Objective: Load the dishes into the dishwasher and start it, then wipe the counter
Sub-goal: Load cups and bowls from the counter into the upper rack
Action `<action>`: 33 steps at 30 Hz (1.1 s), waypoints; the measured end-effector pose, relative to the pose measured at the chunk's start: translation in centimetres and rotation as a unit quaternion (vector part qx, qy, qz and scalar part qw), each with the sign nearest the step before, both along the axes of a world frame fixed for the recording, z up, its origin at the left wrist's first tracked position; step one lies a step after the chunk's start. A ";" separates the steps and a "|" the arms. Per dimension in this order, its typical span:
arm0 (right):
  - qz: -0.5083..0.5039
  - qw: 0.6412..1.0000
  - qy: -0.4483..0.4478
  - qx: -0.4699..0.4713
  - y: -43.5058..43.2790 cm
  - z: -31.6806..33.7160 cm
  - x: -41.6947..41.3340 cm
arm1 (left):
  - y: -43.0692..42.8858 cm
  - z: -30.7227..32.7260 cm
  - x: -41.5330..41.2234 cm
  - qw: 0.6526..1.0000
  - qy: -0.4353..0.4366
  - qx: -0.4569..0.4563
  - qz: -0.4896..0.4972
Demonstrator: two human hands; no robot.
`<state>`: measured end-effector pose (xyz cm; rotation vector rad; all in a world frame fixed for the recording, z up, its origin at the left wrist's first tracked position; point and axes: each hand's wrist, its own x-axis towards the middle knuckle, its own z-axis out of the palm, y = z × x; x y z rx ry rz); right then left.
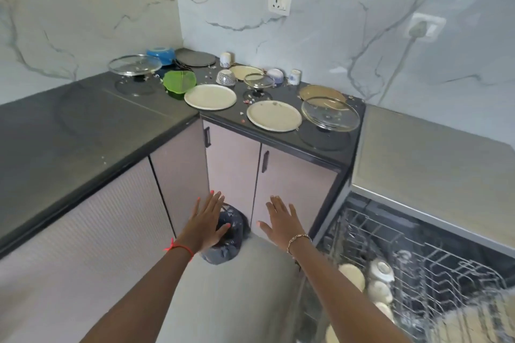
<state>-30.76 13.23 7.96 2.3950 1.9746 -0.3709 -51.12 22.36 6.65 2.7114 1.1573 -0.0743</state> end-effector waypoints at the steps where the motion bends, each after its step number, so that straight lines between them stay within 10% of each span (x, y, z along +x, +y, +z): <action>1: 0.001 1.000 -0.004 0.003 1.4 0.3 -0.3 | 1.3 0.4 -0.3 1.000 -0.008 0.010 0.000; 33: 0.019 0.990 0.017 0.135 42.3 5.1 11.6 | 41.5 4.0 10.0 0.988 -0.092 0.103 0.069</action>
